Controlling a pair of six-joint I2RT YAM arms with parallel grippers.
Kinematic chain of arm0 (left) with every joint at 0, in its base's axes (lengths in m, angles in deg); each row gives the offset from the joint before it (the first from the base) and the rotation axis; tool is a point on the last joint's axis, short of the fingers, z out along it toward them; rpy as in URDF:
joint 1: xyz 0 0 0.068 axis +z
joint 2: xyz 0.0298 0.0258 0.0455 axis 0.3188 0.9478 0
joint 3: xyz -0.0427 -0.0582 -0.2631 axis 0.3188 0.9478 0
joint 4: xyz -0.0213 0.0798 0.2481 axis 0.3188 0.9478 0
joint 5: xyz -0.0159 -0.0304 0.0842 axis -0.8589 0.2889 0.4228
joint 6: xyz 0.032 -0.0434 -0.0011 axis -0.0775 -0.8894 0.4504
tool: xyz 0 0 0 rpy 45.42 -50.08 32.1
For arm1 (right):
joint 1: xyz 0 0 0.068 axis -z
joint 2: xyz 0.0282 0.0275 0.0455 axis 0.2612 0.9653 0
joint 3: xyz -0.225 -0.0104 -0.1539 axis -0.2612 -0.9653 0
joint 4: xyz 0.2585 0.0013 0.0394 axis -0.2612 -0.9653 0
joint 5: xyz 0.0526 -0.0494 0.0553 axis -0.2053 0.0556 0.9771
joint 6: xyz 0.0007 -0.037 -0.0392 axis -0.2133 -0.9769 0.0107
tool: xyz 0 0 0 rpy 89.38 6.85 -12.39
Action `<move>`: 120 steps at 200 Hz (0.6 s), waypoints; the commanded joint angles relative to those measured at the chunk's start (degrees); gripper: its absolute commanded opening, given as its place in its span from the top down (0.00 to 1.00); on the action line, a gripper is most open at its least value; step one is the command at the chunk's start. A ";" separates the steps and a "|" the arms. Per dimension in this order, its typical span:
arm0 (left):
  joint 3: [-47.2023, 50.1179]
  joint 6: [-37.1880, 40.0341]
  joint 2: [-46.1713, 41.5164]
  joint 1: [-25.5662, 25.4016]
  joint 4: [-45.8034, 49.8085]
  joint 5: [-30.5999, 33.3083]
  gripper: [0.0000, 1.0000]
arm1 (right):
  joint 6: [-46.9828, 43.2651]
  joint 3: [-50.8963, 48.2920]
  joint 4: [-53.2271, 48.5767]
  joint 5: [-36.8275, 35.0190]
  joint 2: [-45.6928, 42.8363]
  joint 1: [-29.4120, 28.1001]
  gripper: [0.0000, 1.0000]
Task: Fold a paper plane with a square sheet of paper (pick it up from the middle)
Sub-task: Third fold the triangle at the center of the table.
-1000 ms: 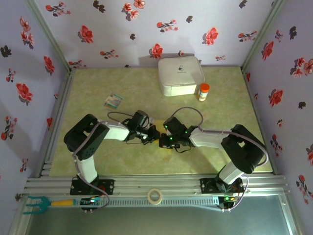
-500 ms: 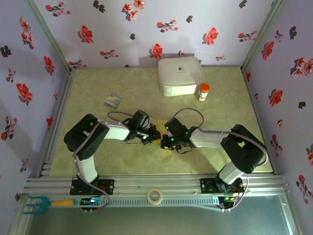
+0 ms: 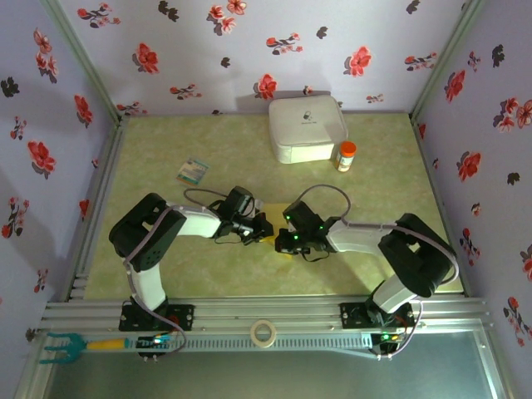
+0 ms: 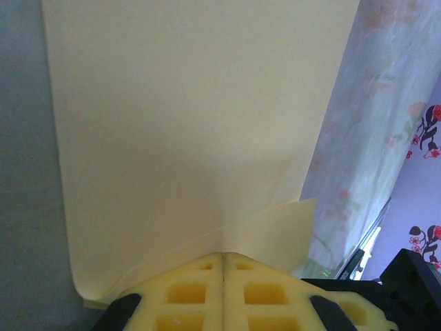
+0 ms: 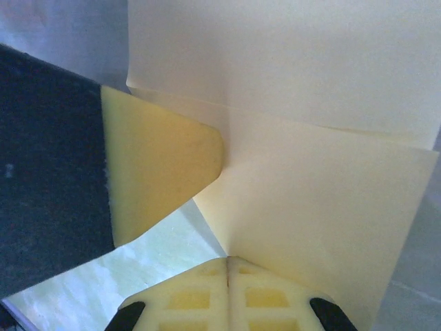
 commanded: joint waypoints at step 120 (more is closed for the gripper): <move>-1.22 1.19 4.17 0.18 5.30 2.17 1.00 | 2.21 -9.21 3.71 2.43 -4.72 2.10 0.96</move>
